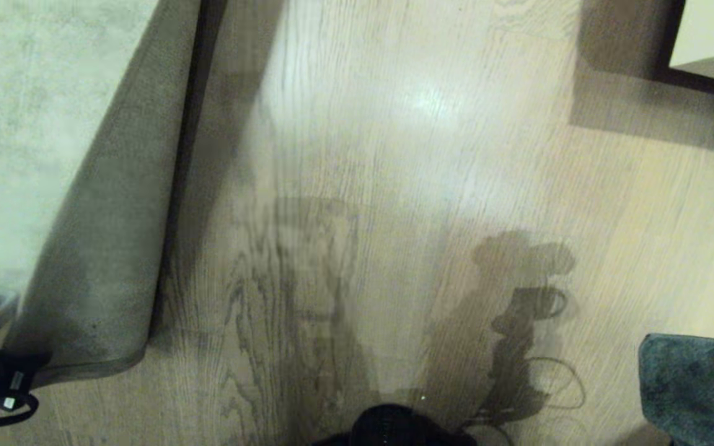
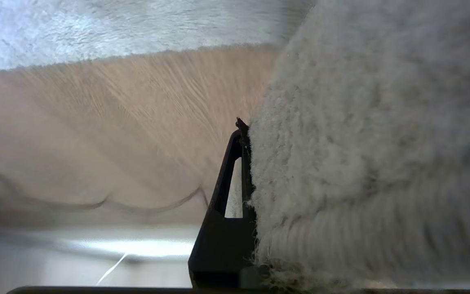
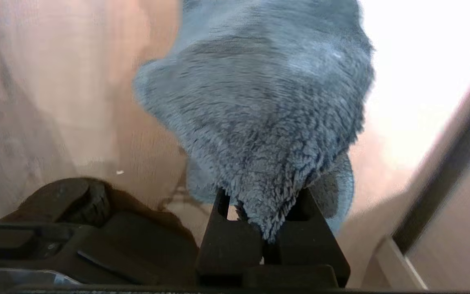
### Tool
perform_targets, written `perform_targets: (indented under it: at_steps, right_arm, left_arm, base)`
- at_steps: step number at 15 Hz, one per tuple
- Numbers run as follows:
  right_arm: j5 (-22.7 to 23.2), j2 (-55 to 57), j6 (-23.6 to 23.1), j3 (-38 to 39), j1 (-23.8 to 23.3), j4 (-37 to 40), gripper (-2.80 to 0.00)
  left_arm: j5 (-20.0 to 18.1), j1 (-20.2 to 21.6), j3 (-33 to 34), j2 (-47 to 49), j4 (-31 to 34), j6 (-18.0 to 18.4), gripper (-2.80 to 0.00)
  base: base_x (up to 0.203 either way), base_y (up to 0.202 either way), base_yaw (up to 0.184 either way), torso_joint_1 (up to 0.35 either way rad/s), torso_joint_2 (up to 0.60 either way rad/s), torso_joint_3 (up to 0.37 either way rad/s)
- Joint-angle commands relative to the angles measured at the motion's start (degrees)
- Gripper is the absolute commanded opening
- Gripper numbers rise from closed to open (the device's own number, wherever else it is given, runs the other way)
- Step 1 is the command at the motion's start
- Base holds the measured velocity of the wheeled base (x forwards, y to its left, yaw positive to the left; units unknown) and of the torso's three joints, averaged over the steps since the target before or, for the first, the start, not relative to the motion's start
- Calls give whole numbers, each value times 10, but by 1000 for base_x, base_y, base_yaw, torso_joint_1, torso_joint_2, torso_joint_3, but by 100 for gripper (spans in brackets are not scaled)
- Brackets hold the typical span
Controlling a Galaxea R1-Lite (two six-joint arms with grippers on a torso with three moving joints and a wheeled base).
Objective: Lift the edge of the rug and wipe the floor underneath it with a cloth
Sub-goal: Lift up the carpet
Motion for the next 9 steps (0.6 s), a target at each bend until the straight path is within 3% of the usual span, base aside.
perform_targets:
  at_steps: [1, 6, 9]
  right_arm:
    - [0, 0, 0, 0, 0, 1, -280]
    - [0, 0, -1, 0, 0, 1, -280]
    - [1, 0, -1, 0, 0, 1, -280]
  left_arm:
    - [-12, 0, -2, 2, -10, 2, -280]
    - [-12, 1, -2, 2, -10, 2, -280]
    - [-12, 1, -2, 2, -10, 2, -280]
  base:
    - [4, 13, -157, 3, 3, 2]
    - [2, 12, -199, 2, 7, 0]
    - [3, 2, -76, 4, 2, 0]
